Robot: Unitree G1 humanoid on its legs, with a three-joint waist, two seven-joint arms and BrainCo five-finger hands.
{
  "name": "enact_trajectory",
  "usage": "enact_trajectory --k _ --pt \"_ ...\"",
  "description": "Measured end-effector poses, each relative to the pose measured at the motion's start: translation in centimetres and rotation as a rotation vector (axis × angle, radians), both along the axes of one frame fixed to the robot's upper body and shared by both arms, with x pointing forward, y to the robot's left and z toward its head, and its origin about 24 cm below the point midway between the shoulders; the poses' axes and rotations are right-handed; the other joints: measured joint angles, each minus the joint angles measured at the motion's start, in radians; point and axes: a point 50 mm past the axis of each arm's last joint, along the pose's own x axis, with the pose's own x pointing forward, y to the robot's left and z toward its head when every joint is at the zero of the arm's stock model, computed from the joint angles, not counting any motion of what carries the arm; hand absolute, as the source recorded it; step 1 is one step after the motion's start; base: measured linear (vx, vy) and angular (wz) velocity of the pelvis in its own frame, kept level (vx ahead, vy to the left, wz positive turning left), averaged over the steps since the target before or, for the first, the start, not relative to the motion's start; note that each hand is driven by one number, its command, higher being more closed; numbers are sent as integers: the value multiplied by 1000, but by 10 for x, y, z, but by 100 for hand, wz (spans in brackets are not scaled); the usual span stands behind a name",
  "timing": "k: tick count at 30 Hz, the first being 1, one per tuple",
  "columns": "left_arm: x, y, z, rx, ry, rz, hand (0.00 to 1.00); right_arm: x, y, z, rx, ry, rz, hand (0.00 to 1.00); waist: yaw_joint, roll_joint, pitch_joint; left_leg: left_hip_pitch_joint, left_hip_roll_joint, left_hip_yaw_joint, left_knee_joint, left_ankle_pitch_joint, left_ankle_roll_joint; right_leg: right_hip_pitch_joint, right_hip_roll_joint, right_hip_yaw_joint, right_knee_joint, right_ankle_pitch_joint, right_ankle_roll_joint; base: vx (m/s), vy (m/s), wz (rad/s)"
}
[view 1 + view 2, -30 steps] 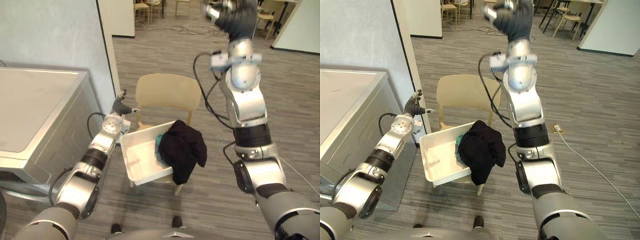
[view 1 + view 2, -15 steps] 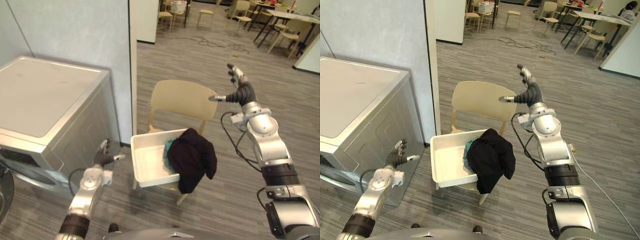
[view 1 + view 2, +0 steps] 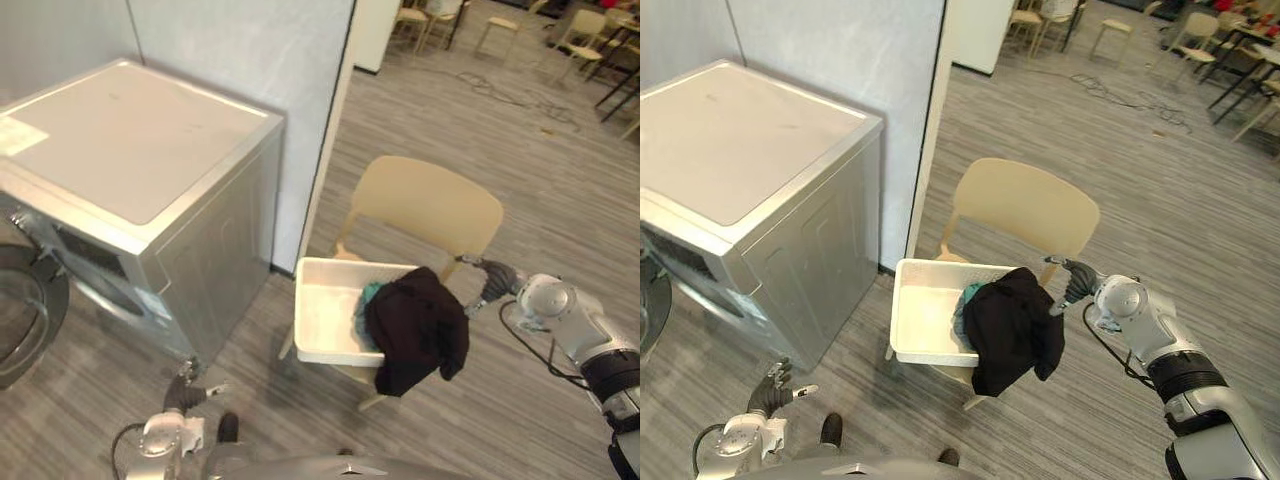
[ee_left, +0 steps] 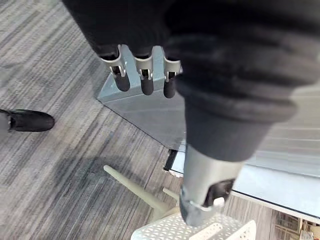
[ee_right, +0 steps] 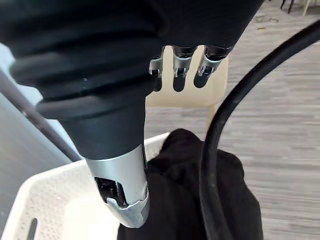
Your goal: Pick up the laundry basket with both hands and put the clothes into the washing machine.
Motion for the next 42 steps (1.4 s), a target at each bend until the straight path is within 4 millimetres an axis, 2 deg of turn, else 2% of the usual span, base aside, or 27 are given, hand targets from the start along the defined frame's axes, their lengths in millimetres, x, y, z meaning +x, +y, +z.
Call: enact_trajectory --k 6,8,11,14,18,21,24,27,30,31,33,42 --pt "8 -6 5 -66 -47 30 0 14 -11 17 -49 -45 -53 0 1 20 89 -86 -20 -25 0 29 15 -64 -18 -34 0 23 2 -36 22 17" --pt "17 -7 9 -66 -74 24 0 17 -14 20 -62 -55 -75 0 14 22 121 -102 -26 -27 0 34 18 -77 -25 -38 0 26 4 -2 2 7" --pt "25 -9 16 -66 -111 16 0 25 -16 27 -74 -103 -112 0 15 25 152 -130 -34 -28 1 41 22 -103 -32 -39 0 38 1 21 -2 3" --pt "31 -10 21 -78 -146 21 0 27 -15 24 -59 -115 -134 0 20 26 171 -147 -38 -30 6 51 23 -123 -37 -42 10 37 4 45 -13 6" --pt "35 -13 23 -84 -164 24 0 32 -14 18 4 -159 -210 0 9 36 222 -159 -52 -50 6 57 28 -132 -56 -65 41 27 14 55 -20 14" --pt "40 -16 30 -91 -202 22 0 37 -14 25 26 -198 -235 0 10 46 254 -172 -56 -52 6 56 30 -152 -65 -65 63 19 13 13 -11 4" --pt "42 -16 32 -86 -210 29 0 44 -11 34 42 -238 -246 0 9 53 275 -189 -56 -55 7 63 33 -171 -68 -67 73 16 10 3 -11 1" --pt "43 -16 32 -85 -211 43 0 44 -14 31 65 -262 -289 0 12 62 284 -191 -60 -56 6 63 33 -179 -75 -69 89 10 16 22 -48 3" --pt "45 -18 33 -100 -223 63 0 44 -20 38 80 -320 -329 0 0 80 303 -210 -66 -63 6 64 33 -202 -89 -85 114 -1 15 7 -35 9" --pt "47 -18 36 -102 -238 62 0 43 -23 42 89 -342 -346 0 -6 86 332 -212 -68 -71 7 67 32 -202 -91 -90 120 -2 15 5 -34 9" --pt "48 -19 38 -106 -251 63 0 43 -24 42 90 -345 -355 0 -6 86 352 -215 -69 -72 6 67 32 -205 -93 -91 124 -2 15 0 -46 5" --pt "48 -17 39 -103 -255 65 0 42 -24 39 95 -316 -352 0 -12 89 362 -243 -70 -81 7 75 36 -243 -102 -94 162 -25 13 34 -63 3"
